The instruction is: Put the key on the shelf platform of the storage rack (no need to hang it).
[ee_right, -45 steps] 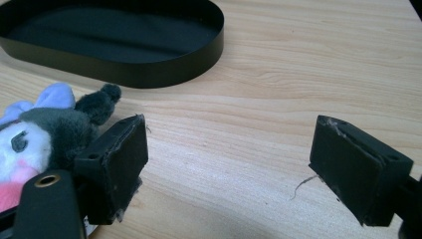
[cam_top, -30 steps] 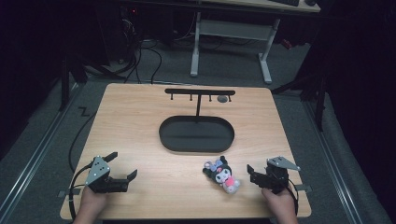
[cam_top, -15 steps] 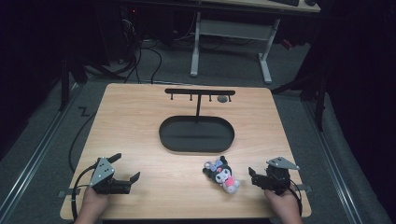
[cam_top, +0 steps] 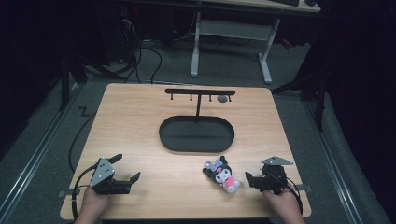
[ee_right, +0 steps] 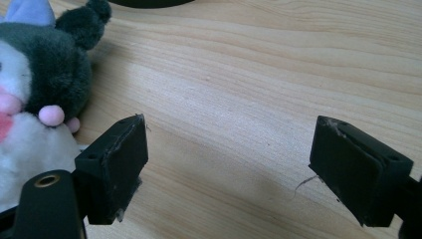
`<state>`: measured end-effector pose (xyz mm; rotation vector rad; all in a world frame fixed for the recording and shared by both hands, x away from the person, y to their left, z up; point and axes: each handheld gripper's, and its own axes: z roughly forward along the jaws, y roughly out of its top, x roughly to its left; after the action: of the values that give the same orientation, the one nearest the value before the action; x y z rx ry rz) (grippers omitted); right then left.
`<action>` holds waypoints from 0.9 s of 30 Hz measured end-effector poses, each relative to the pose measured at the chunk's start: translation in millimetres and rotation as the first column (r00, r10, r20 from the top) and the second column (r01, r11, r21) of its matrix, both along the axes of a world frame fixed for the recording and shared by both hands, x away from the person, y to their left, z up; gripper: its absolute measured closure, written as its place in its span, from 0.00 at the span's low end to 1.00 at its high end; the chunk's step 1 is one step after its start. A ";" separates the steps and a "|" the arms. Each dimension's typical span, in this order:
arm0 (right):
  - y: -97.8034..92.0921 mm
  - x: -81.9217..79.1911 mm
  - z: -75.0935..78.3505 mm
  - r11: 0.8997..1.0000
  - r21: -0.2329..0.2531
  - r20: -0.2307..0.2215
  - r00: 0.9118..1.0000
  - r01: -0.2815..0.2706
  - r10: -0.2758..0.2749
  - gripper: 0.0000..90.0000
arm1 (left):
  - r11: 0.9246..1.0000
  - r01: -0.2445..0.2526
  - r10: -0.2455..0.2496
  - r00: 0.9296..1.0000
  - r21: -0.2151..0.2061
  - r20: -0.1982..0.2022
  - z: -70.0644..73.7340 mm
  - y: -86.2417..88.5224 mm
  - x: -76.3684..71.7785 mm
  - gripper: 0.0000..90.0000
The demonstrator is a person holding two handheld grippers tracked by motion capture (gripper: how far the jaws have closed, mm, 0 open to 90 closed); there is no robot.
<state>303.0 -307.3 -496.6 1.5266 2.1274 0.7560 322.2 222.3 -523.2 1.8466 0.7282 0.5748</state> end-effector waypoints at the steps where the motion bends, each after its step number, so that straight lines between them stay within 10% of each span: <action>1: 0.3 1.1 1.3 1.000 -0.005 -0.012 1.000 -0.003 0.003 0.17 | 1.000 -0.001 0.001 1.000 -0.001 0.001 0.0 0.1 0.2 0.06; 15: 8.7 16.9 18.4 0.996 -0.067 -0.167 0.985 -0.063 0.051 0.19 | 1.000 0.003 -0.003 1.000 -0.005 0.000 0.6 0.3 1.0 0.07; 27: 11.2 29.3 23.2 0.984 -0.122 -0.326 0.942 -0.132 0.086 0.19 | 1.000 0.009 -0.009 1.000 -0.006 -0.003 0.7 0.1 0.9 0.08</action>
<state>332.3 -296.1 -473.4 1.5501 2.4588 0.3984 323.1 222.3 -522.4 1.8444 0.7224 0.5634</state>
